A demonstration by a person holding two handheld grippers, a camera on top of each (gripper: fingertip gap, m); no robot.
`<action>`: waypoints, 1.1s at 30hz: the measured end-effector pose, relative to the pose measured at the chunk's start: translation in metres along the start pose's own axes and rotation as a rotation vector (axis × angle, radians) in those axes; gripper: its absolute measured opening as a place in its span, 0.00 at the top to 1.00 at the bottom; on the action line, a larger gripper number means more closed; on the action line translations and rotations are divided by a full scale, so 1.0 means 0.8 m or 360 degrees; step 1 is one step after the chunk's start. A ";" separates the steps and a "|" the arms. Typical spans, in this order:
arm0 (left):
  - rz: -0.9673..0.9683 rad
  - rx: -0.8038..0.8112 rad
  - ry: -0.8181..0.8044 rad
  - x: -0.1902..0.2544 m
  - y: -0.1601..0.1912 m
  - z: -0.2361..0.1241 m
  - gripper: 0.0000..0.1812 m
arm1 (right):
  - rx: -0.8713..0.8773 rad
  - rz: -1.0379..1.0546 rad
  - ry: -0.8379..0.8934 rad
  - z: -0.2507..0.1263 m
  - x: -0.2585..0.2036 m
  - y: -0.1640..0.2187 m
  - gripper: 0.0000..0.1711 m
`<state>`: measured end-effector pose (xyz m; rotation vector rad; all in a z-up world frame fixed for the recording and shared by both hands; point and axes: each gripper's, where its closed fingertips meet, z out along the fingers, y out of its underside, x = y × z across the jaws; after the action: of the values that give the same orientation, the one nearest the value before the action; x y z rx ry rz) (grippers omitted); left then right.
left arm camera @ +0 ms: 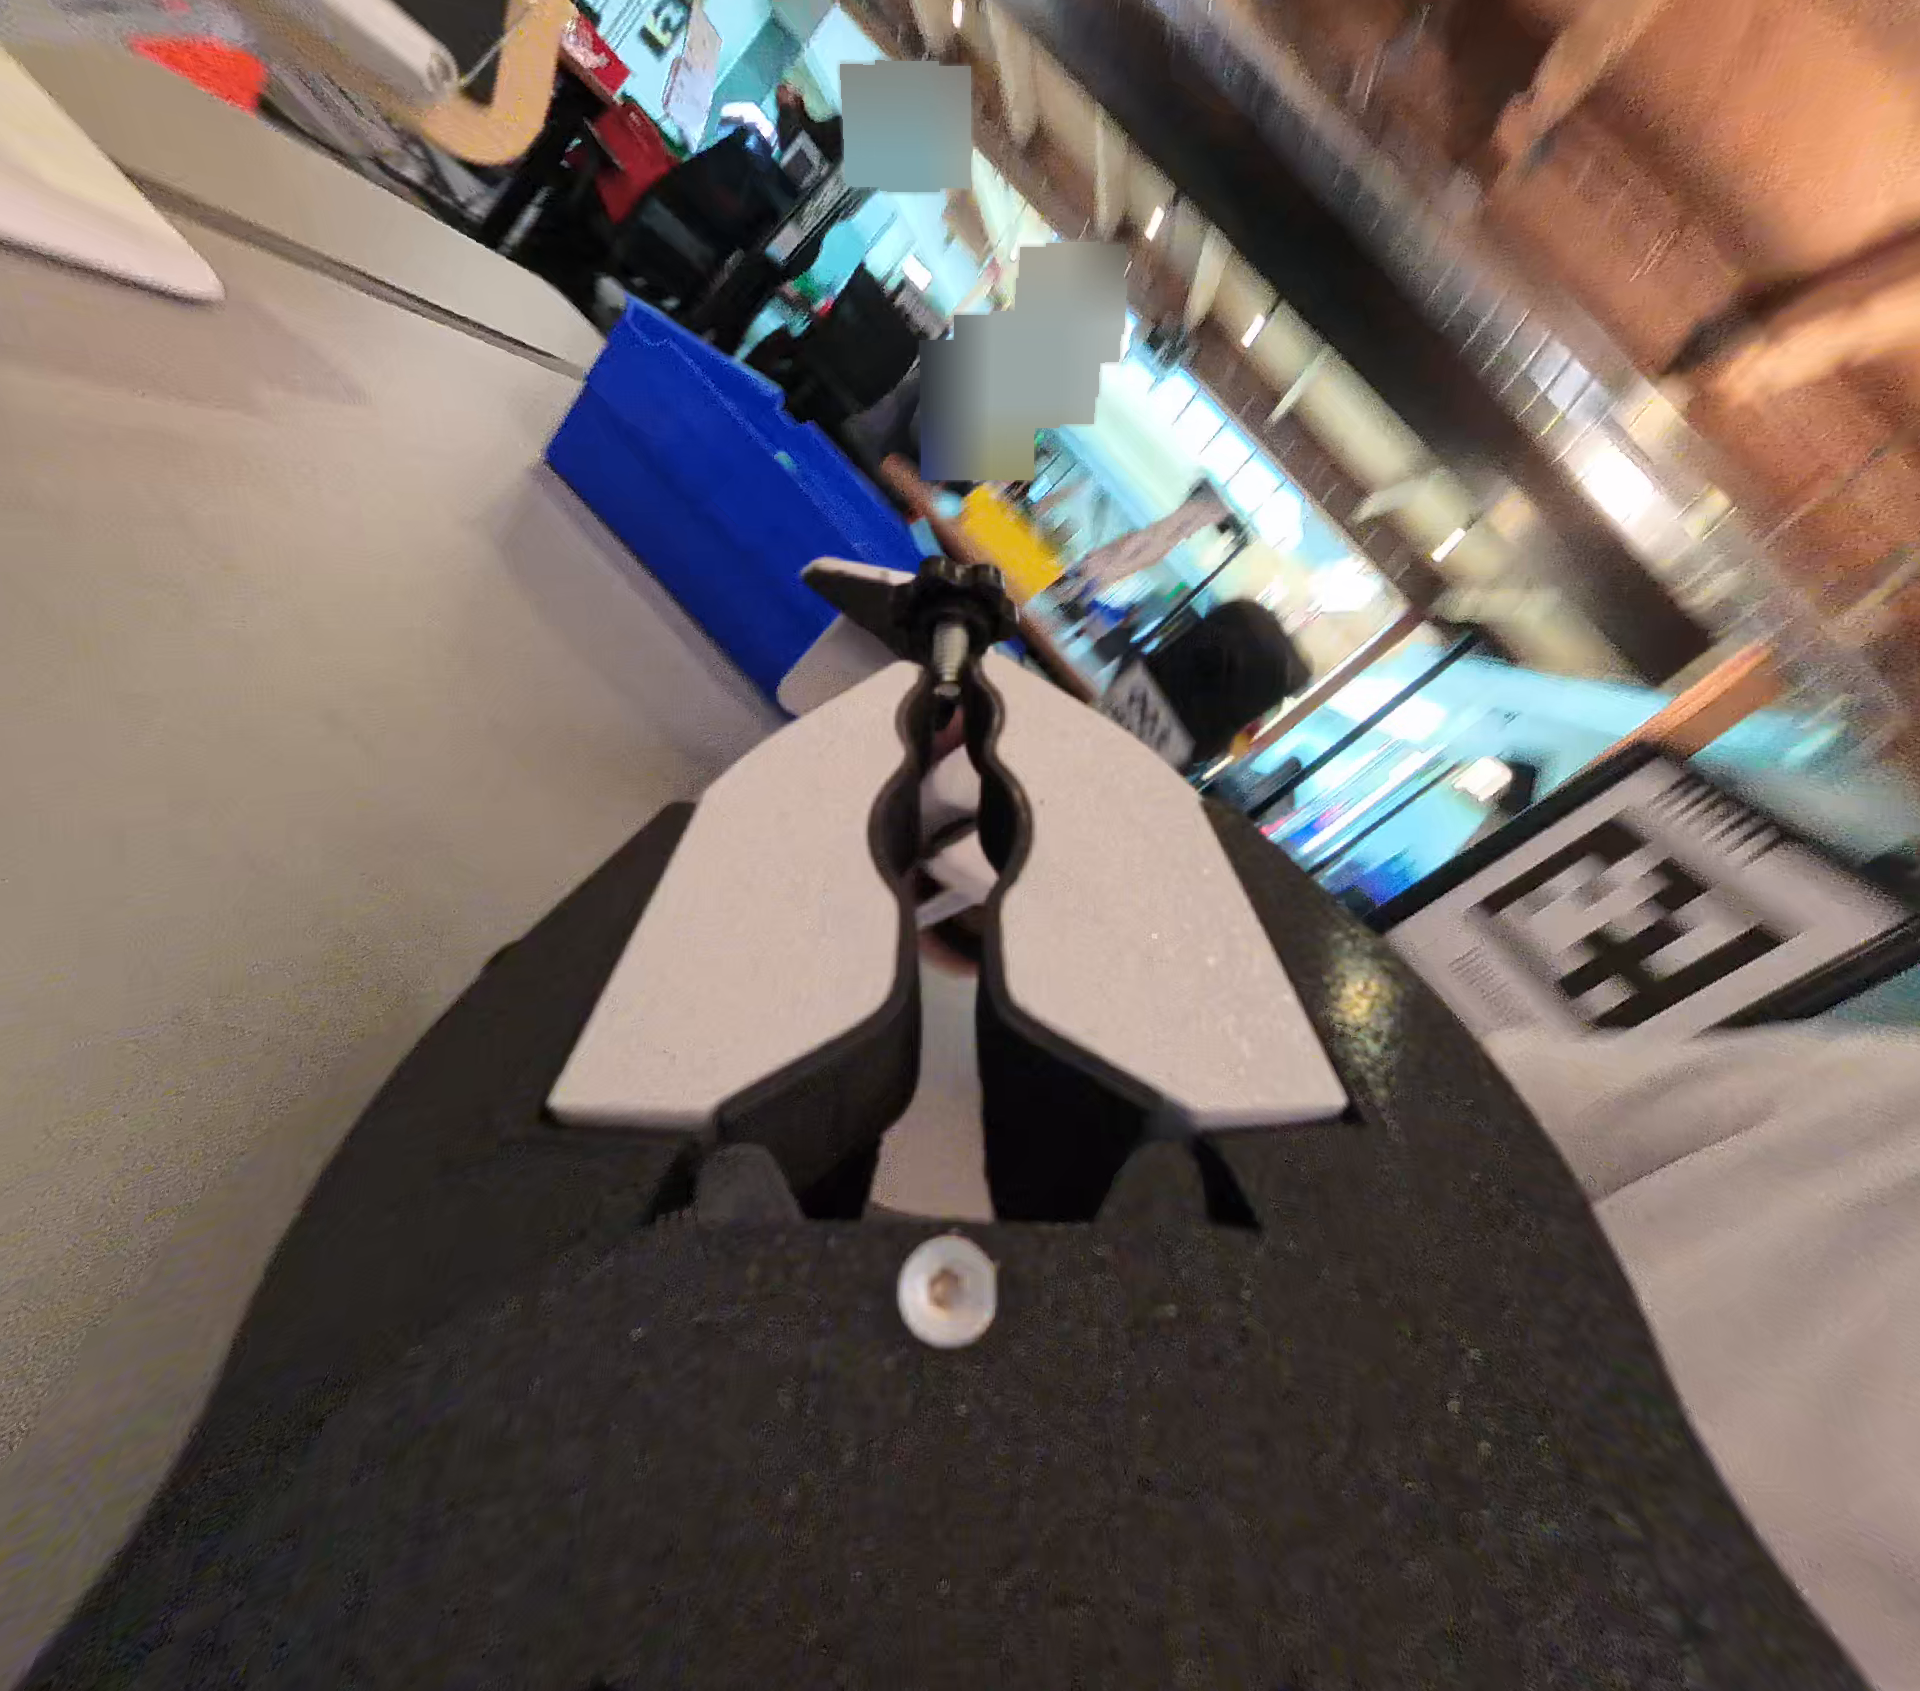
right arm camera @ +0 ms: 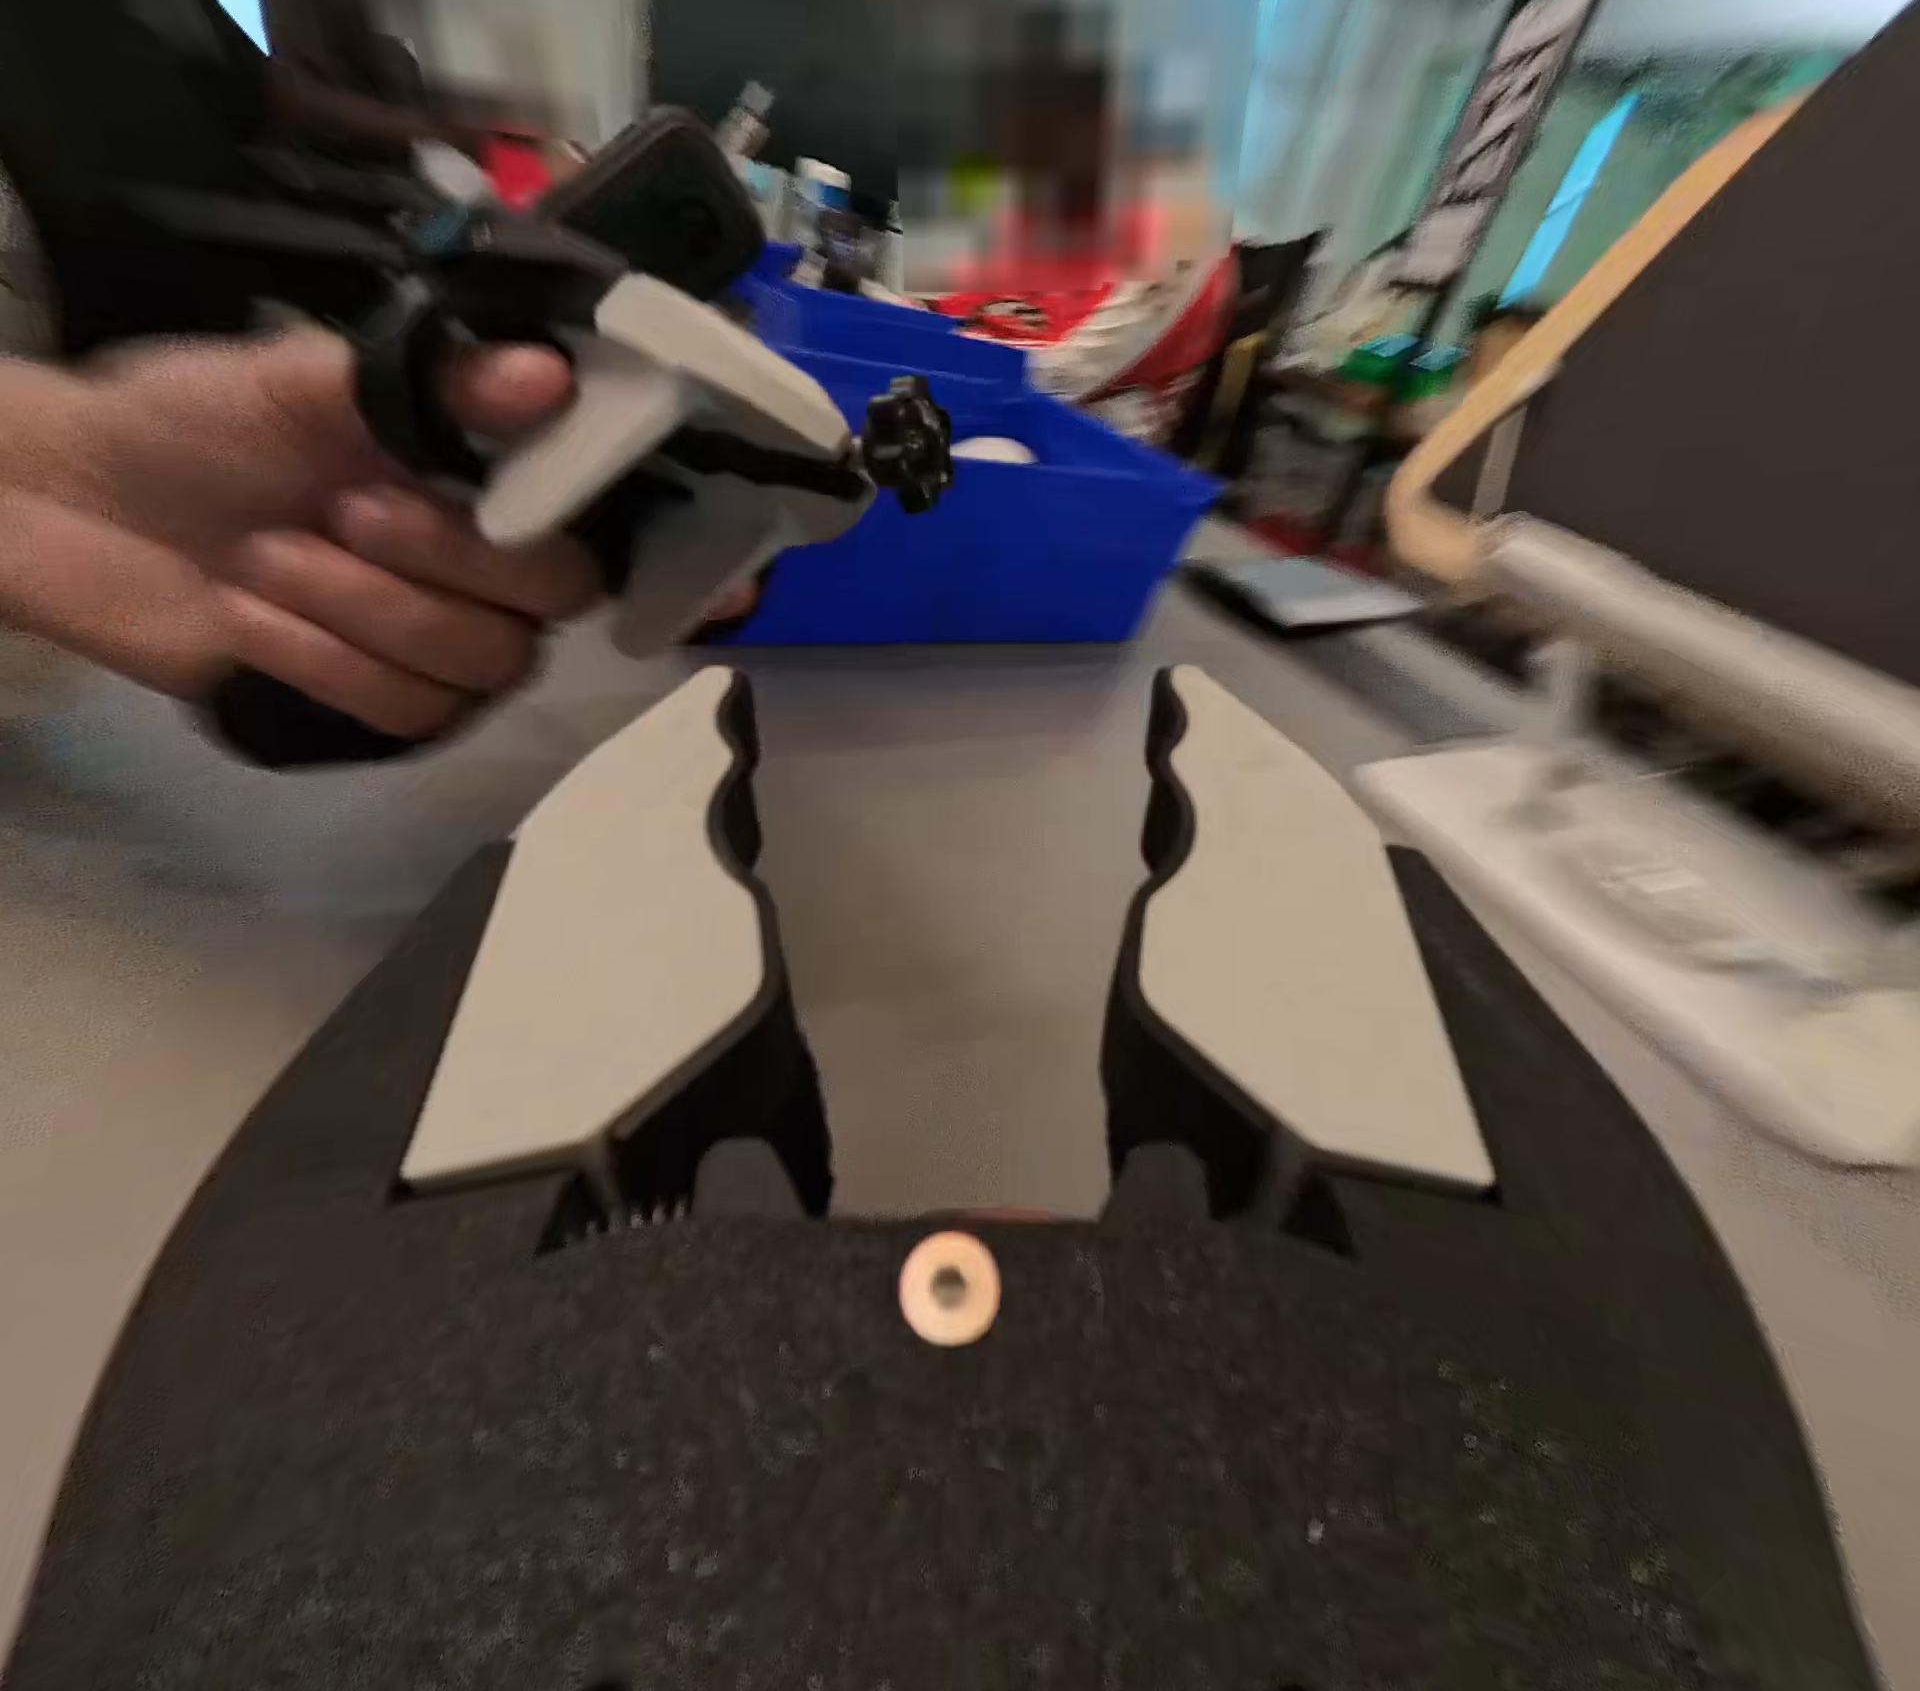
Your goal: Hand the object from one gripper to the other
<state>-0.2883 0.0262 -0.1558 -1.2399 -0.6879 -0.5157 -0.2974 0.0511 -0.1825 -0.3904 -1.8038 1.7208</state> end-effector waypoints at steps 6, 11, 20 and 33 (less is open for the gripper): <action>-0.0553 0.0065 0.0160 -0.006 0.025 0.009 0.97 | 0.0060 -0.0608 0.0271 -0.004 -0.008 -0.026 0.83; -0.0531 0.0030 0.0177 0.000 0.033 0.017 0.97 | 0.0023 -0.0546 0.0198 -0.005 -0.010 -0.018 0.82; -0.0494 -0.0004 0.0164 -0.001 0.036 0.016 0.97 | -0.0021 -0.0500 0.0096 -0.006 -0.014 -0.015 0.96; 0.0432 -0.0305 0.0030 0.001 0.022 -0.004 0.84 | -0.0135 0.0505 -0.0452 -0.017 -0.020 0.004 0.97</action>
<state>-0.2751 0.0273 -0.1676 -1.4808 -0.4517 -0.3727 -0.2775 0.0529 -0.1896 -0.5122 -2.1138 2.0021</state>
